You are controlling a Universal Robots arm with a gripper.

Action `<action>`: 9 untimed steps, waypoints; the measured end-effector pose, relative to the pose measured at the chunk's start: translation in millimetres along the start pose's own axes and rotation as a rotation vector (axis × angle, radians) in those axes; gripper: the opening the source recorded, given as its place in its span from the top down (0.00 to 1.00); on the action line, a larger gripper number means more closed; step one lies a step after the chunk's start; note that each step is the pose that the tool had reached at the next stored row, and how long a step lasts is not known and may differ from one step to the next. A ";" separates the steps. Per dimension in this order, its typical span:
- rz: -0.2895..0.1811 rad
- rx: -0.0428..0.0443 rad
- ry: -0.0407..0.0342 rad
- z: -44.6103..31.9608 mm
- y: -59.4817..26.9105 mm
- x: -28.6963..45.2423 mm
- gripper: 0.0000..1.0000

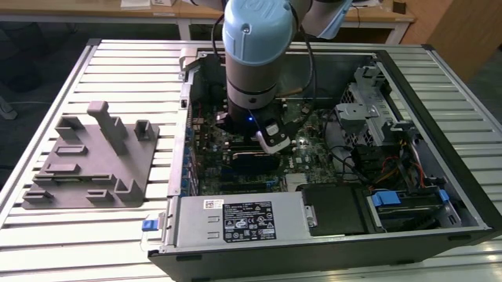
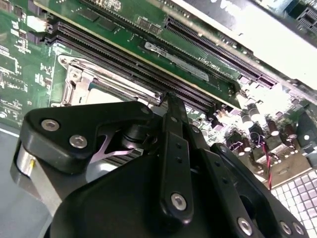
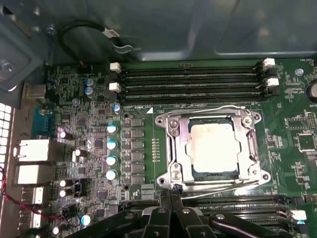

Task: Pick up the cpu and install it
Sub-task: 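Install the second cpu locking lever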

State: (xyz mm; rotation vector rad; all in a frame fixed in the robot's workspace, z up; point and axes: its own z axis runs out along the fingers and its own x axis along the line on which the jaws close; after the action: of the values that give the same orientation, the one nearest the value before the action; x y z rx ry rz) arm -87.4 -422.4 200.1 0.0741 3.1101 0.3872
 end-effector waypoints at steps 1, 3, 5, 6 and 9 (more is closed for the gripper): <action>0.000 -0.0071 0.0003 0.7 -0.2 0.0 0.89; 0.000 -0.0240 0.0010 1.8 -0.4 0.0 0.89; 0.001 -0.0410 0.0019 2.6 -0.6 0.1 0.89; 0.001 -0.0449 0.0020 3.0 -0.7 0.3 0.89; 0.001 -0.0515 0.0023 4.6 -1.1 0.9 0.89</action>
State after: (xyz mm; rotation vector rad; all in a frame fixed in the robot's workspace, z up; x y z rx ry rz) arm -88.3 -422.3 195.4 0.0743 3.1002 0.4674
